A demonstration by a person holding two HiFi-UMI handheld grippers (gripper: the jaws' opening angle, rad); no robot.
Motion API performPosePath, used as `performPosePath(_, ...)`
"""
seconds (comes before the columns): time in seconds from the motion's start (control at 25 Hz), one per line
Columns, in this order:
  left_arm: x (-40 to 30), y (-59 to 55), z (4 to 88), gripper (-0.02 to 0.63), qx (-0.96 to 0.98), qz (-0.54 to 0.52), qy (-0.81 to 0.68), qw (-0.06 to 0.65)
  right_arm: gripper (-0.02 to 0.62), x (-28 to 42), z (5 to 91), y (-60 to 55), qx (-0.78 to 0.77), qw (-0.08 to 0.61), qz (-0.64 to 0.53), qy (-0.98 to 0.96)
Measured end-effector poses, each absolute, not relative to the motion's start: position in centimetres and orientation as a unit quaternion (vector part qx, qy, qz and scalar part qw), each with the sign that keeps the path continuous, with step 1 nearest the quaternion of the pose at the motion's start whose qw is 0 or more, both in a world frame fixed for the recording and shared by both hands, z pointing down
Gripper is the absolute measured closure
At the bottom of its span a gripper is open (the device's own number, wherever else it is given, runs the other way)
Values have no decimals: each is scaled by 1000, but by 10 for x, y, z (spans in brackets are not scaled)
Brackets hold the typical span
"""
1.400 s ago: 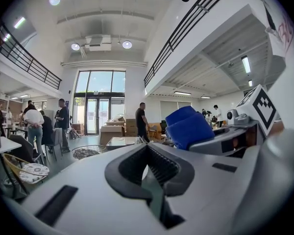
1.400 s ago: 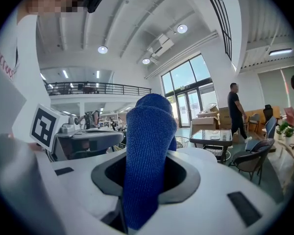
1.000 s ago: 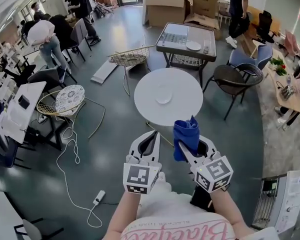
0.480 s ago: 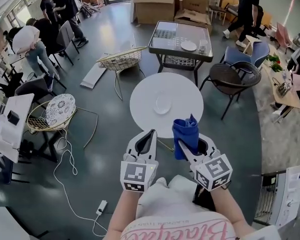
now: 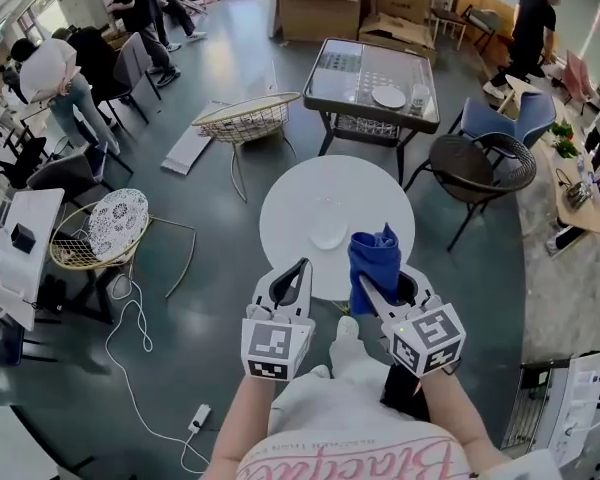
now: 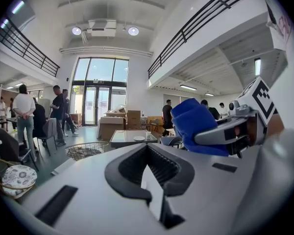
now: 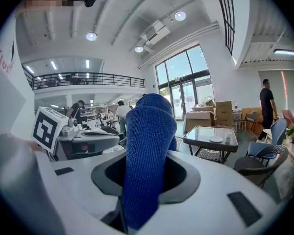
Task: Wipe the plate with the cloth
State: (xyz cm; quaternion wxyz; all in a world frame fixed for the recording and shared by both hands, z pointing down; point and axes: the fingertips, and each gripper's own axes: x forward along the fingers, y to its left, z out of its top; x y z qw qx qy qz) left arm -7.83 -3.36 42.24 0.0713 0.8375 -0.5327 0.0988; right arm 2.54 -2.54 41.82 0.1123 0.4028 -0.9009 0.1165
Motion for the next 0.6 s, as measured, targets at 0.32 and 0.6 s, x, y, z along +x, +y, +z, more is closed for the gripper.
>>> performPosePath(0.32, -68, -104, 447, 600, 834, 125, -528, 98, 449, 34, 422, -105, 378, 115, 124, -910)
performPosePath(0.6, -65, -150, 477, 600, 818, 132, -541, 145, 449, 35, 444, -151, 333, 150, 116, -924)
